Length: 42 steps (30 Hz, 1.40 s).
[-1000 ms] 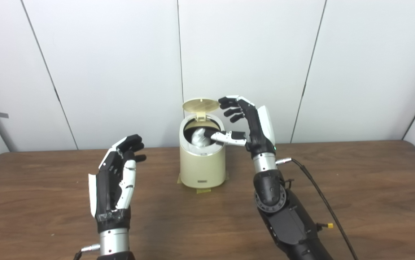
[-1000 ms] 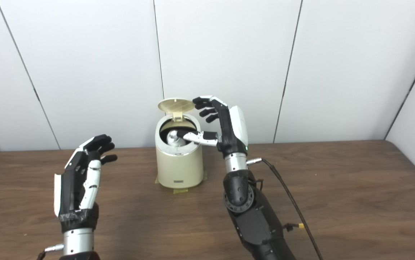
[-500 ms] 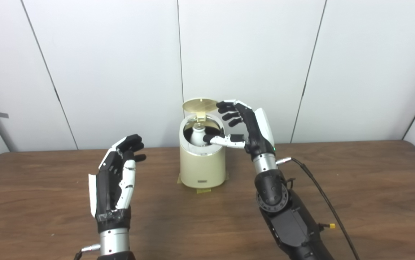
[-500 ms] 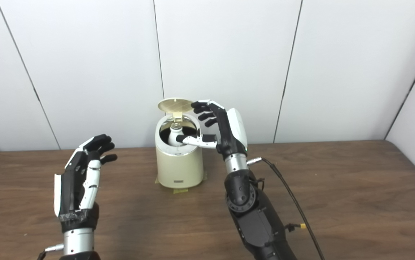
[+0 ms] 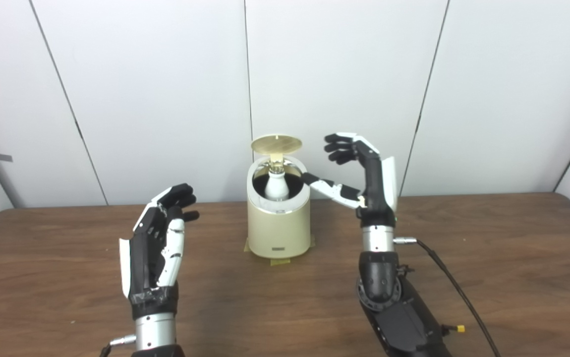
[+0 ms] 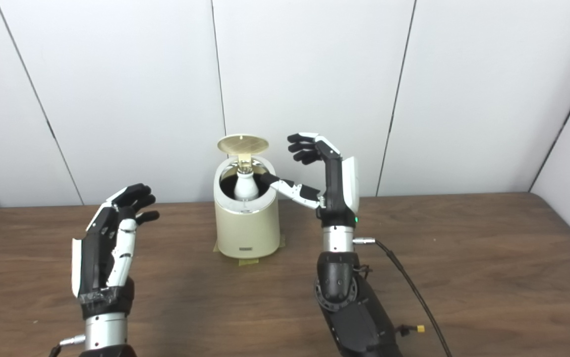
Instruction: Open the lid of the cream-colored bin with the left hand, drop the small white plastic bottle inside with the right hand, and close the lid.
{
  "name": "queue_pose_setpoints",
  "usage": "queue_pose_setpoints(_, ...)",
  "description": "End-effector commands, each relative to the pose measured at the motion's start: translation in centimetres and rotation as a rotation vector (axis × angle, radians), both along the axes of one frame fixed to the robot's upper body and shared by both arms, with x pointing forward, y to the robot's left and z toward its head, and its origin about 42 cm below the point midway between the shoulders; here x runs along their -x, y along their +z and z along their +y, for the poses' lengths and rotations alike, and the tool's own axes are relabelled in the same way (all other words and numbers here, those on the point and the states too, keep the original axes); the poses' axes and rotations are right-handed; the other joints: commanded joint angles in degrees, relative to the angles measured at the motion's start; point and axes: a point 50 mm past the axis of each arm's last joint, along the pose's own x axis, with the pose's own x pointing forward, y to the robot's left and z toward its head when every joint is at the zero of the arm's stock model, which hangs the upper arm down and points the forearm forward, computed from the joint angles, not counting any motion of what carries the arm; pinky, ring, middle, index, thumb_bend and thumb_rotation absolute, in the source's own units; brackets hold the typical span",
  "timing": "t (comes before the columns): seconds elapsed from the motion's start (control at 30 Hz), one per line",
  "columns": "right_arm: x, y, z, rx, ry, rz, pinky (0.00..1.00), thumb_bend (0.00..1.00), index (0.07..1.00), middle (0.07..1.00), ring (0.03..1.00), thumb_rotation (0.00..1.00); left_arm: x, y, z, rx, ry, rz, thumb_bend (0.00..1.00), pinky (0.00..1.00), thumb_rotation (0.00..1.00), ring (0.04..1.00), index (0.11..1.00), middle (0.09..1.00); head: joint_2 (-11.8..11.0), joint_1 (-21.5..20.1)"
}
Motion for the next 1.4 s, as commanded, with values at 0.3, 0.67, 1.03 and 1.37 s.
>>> queue_pose_setpoints(0.3, 4.9, 0.9, -4.0, -0.049, 0.317, -0.036, 0.62, 0.45, 0.718, 0.703, 0.677, 0.83, -0.3, 2.7, 1.0, -0.069, -0.009, -0.12, 0.24, 0.66, 0.52, 0.739, 0.722, 0.744, -0.92, 0.23)
queue_pose_setpoints(0.67, 6.4, -1.7, -4.5, -0.099, 0.409, 0.048, 0.75, 0.26, 0.803, 0.83, 0.816, 0.78, -3.2, 10.6, 1.2, -0.617, -0.048, -0.057, 0.63, 1.0, 1.0, 0.997, 0.906, 0.923, -1.04, 0.78)
queue_pose_setpoints(1.03, 7.0, -2.0, -4.6, -0.092, 0.413, 0.051, 0.76, 0.28, 0.816, 0.838, 0.825, 0.77, -9.0, 19.0, -4.0, -1.002, -0.067, 0.004, 0.76, 1.0, 1.0, 1.0, 0.895, 0.934, -1.04, 0.33)
queue_pose_setpoints(1.37, 7.3, -1.9, -4.6, -0.097, 0.4, 0.042, 0.75, 0.29, 0.811, 0.83, 0.818, 0.78, -12.2, 20.5, -7.5, -1.306, 0.073, -0.019, 0.75, 1.0, 1.0, 0.987, 0.797, 0.836, -1.12, 0.27)
